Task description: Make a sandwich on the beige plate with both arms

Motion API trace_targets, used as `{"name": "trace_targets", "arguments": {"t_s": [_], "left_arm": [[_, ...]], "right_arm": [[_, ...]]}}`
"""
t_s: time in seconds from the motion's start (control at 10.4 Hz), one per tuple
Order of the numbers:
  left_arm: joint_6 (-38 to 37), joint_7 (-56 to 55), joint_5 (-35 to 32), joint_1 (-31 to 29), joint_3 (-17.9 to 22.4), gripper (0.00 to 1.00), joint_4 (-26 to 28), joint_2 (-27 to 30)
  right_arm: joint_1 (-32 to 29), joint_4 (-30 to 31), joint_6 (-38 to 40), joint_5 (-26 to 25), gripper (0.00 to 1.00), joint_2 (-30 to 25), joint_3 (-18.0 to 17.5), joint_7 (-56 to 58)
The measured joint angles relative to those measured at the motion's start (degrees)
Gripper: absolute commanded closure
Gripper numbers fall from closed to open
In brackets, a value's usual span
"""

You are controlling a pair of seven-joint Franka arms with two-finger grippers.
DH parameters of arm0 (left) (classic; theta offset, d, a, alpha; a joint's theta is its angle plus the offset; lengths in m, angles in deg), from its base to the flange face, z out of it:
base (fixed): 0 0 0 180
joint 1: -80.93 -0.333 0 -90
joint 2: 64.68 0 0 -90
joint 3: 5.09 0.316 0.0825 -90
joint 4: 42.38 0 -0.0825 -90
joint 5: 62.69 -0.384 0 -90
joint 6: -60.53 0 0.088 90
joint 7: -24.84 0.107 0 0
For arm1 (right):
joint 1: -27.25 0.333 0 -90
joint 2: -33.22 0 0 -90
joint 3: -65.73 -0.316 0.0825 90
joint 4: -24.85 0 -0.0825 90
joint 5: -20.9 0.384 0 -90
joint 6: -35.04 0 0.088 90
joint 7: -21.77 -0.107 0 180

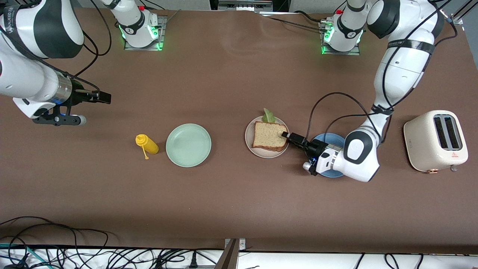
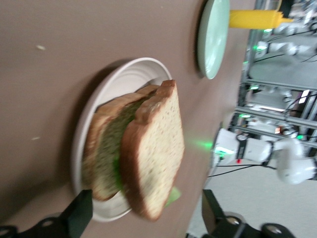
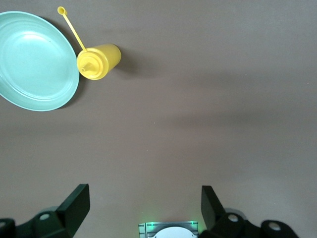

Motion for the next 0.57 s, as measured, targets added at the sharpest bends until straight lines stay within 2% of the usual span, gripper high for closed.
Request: {"name": "trace_targets", "arguments": {"t_s": [0.1,0.57], "left_arm": [[0.0,-0.1,-3.7,-0.5,0.0,0.00,-0.4,1.5],[-0.1,-4.1,-13.5,-1.0,1.1,0.00,-0.7,8.9]], "right_arm": [[0.0,0.0,0.0,0.0,0.00,0.0,-0.1,0.0],[0.0,0.0,0.2,-0.2,0.00,0.2,-0.2,0.0]]}}
